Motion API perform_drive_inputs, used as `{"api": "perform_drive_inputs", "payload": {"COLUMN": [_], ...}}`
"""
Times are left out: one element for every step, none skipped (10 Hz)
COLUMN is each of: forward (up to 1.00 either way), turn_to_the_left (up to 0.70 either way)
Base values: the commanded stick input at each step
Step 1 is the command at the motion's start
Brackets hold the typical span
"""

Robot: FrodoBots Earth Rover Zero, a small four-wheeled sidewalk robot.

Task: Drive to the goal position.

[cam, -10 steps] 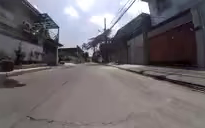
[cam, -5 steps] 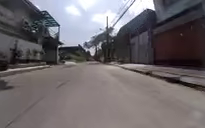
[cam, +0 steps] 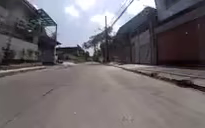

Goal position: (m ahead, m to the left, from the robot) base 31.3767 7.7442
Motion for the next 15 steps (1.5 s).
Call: {"api": "perform_drive_inputs", "payload": {"forward": [1.00, 1.00, 1.00, 1.00, 1.00, 1.00, 1.00, 1.00, 1.00, 1.00, 1.00, 1.00, 1.00, 1.00, 1.00], "turn_to_the_left": [0.00, 0.00, 0.00, 0.00, 0.00, 0.00, 0.00, 0.00, 0.00, 0.00, 0.00, 0.00, 0.00, 0.00, 0.00]}}
